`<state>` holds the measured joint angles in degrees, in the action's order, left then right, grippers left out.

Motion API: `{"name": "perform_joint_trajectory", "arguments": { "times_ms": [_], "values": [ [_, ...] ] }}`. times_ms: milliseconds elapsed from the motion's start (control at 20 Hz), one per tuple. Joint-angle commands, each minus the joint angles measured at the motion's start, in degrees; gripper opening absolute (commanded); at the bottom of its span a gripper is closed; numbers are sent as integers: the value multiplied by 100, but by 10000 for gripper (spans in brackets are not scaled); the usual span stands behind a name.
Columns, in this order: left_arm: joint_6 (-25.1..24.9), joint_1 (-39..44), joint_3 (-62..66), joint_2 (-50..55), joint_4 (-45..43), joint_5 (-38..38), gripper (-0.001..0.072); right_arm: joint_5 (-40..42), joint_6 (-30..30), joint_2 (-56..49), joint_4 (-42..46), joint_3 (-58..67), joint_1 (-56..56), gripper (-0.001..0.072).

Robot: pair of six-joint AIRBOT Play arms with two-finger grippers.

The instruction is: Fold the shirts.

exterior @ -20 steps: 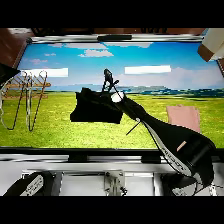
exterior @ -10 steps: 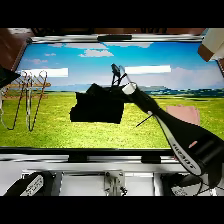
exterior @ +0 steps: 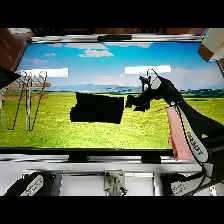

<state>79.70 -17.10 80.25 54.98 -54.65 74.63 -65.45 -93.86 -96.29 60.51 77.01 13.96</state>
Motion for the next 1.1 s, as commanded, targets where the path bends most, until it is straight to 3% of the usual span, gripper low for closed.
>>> {"name": "perform_joint_trajectory", "arguments": {
  "times_ms": [0, 250, 650, 700, 750, 800, 900, 1050],
  "values": [
    [-103, -4, -2, 0, -4, 0, 28, 133, 479, -413, -933, -52, -52, 630],
    [-101, -2, -2, 13, -4, 0, 28, 872, 649, -538, -1419, -52, 122, 630],
    [-101, -4, -2, 59, -2, 0, 28, 531, 942, -986, -2192, -52, 341, 626],
    [-101, -4, -2, 66, -2, 0, 28, 538, 1060, -986, -2282, -52, 352, 498],
    [-103, -4, -2, 76, -2, 0, 27, 525, 1215, -977, -2446, -35, 343, 199],
    [-103, -4, -2, 83, -2, 0, 27, 420, 1370, -970, -2583, 57, 280, 68],
    [-118, -4, -2, 94, -2, -2, 27, 52, 1797, -828, -2765, 400, 83, 61],
    [-256, -7, -2, 164, -2, -2, 28, -422, 1639, -216, -2413, 1137, -297, 61]
  ]
}}
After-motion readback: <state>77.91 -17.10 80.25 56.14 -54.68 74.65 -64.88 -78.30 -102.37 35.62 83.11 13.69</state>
